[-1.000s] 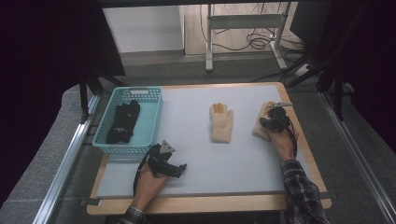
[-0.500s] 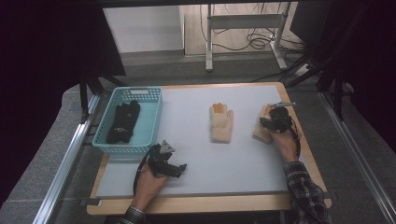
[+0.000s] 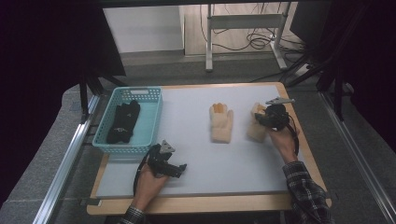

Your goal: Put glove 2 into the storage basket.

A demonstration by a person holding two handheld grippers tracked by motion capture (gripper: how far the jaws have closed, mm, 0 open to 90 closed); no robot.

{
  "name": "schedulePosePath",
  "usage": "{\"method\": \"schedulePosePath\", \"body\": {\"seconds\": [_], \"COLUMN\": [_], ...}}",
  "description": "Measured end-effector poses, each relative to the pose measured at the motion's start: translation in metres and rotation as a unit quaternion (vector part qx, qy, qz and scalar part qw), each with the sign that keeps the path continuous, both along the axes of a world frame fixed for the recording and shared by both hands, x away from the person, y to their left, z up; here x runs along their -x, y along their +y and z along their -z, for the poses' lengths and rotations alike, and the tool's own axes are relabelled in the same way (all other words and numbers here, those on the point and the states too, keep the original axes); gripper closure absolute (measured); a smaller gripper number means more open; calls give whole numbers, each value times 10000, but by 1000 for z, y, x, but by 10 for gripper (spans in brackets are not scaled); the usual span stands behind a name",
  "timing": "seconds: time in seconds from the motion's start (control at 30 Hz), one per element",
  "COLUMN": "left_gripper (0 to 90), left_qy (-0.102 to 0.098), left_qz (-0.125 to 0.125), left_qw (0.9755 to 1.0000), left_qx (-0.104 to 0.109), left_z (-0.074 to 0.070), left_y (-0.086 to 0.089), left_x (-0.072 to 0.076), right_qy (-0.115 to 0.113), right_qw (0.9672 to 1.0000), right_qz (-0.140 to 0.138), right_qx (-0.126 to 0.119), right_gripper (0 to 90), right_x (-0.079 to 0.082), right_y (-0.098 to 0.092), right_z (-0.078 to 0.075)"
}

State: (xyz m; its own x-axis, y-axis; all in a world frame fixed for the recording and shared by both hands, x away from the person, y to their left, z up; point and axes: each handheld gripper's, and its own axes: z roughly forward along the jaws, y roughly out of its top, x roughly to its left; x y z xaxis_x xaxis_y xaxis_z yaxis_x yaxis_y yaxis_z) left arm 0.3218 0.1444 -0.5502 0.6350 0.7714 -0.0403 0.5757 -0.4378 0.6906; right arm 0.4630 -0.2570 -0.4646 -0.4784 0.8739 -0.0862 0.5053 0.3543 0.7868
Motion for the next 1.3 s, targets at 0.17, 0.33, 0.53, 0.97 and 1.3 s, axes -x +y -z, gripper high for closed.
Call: {"method": "schedulePosePath", "body": {"seconds": [0.17, 0.33, 0.53, 0.97, 1.3], "left_gripper": [2, 2, 2, 2, 2], "left_qy": [1, -2, -3, -1, -3], "left_qz": [3, 3, 4, 11, 9], "left_qw": [10000, 10000, 10000, 10000, 10000], "left_qx": [-4, -2, -1, -17, -15], "left_z": [0, 0, 0, 0, 0], "left_y": [0, 0, 0, 0, 0], "left_x": [0, 0, 0, 0, 0], "right_qy": [-125, -185, -103, 566, 306], "right_qw": [9989, 9958, 9920, 9863, 9890], "right_qz": [-430, -862, -1230, -1547, -1441], "right_qx": [-104, -232, -266, 44, -119], "right_gripper": [564, 564, 563, 511, 456], "right_x": [9, 13, 6, -18, -7], "right_y": [26, 53, 87, 127, 106], "right_z": [-17, -27, -26, 21, -2]}}
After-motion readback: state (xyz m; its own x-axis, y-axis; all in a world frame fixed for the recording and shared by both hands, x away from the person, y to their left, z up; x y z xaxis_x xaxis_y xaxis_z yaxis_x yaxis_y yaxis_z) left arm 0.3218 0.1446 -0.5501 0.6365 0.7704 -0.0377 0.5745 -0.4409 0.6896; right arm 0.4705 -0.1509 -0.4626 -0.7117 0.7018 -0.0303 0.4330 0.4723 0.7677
